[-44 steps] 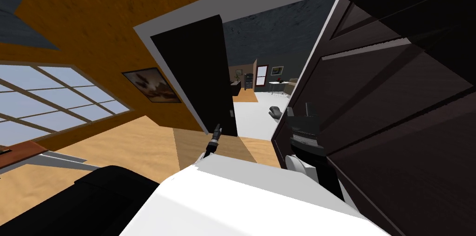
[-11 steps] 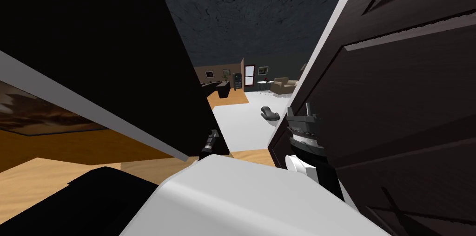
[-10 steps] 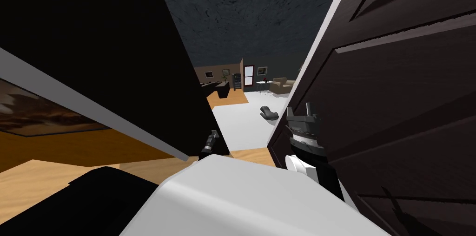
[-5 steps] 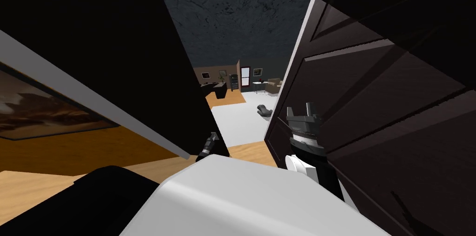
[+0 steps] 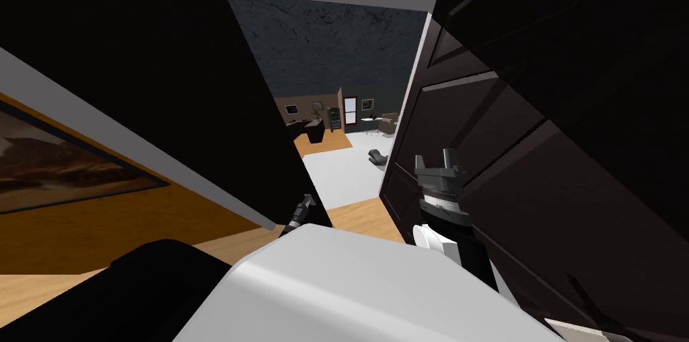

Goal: Pull the door open

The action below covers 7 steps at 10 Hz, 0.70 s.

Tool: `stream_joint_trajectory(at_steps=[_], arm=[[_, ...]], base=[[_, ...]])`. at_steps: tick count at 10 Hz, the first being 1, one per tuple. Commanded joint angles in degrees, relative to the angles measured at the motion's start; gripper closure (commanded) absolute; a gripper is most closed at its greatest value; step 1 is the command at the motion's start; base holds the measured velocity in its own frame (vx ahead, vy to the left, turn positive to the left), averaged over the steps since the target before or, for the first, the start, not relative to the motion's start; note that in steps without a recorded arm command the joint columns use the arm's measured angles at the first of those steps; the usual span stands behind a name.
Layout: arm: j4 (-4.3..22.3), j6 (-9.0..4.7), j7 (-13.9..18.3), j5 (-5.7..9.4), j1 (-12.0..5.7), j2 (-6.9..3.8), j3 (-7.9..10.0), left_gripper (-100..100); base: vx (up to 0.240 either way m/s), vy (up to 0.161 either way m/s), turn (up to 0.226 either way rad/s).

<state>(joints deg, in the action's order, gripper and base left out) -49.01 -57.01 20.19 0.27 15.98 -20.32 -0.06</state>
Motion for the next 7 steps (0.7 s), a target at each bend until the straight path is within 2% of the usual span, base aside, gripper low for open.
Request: stream_joint_trajectory(at_steps=[1, 4, 5, 7], arm=[[-0.2, -1.47, 0.8, -0.32, 1.47, -0.88, -0.41, 100], [0.0, -4.25, 2.1, -0.86, 3.24, -2.31, -1.2, 100], [-0.2, -3.44, 1.9, -0.9, 2.83, -1.85, -1.36, 100], [1.6, -2.93, 1.4, -0.35, 0.94, -1.57, -1.57, 100]], base=[[-0.204, 0.067, -0.123], [-0.211, 0.042, -0.111], [-0.1, -0.003, -0.012], [-0.178, 0.041, -0.111]])
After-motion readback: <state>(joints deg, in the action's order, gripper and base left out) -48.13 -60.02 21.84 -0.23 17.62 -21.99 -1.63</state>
